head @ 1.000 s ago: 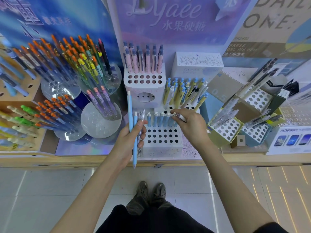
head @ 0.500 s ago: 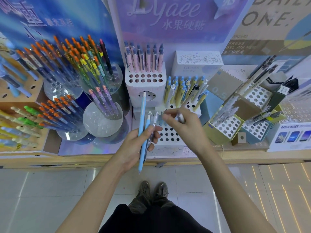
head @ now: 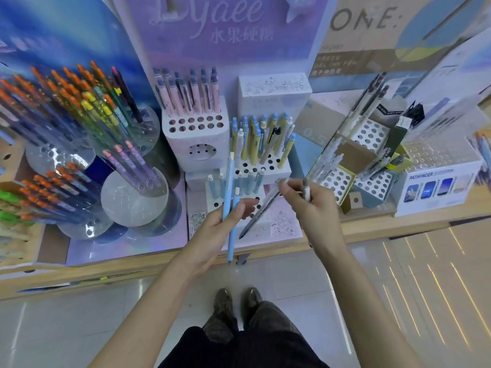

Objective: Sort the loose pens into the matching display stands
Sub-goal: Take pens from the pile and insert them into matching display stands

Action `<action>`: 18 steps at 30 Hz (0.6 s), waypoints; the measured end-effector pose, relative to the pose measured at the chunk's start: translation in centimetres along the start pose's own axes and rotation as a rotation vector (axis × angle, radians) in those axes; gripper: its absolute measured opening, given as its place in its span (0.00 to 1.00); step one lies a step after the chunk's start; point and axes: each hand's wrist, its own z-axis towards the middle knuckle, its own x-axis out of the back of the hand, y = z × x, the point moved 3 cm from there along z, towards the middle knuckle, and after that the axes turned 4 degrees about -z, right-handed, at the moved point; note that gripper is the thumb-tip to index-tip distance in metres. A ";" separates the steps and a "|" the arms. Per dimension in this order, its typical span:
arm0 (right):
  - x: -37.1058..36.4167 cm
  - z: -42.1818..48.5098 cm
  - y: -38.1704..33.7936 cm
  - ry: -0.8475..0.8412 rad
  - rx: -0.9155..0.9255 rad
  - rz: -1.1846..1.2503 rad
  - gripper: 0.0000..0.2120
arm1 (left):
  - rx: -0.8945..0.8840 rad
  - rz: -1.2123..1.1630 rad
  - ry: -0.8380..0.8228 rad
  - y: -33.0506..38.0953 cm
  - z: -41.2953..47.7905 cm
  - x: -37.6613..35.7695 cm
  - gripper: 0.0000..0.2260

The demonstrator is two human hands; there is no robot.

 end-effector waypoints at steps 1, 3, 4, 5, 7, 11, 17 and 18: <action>1.4 0.0 0.2 0.075 0.027 -0.017 0.11 | -0.015 0.038 -0.003 0.1 0.2 -0.3 0.13; 4.3 0.4 0.5 0.207 0.071 -0.041 0.09 | -0.015 0.024 -0.007 0.2 0.6 -1.4 0.15; 5.7 0.7 0.7 0.264 0.084 -0.046 0.09 | -0.009 -0.010 -0.020 0.3 0.8 -2.0 0.16; 7.1 1.2 0.9 0.311 0.096 -0.054 0.09 | -0.010 -0.037 -0.034 0.5 1.1 -2.7 0.16; 9.3 2.3 1.4 0.367 0.132 -0.099 0.09 | -0.018 -0.051 -0.046 0.7 1.7 -4.1 0.17; 12.2 5.0 2.6 0.355 0.177 -0.197 0.13 | -0.029 -0.058 -0.005 0.8 2.8 -6.9 0.17; 13.5 8.6 4.5 0.210 0.263 -0.242 0.08 | -0.007 -0.199 0.138 -0.5 3.7 -10.6 0.24; 13.7 9.0 4.8 0.191 0.269 -0.236 0.08 | 0.000 -0.244 0.155 -0.7 3.8 -11.1 0.24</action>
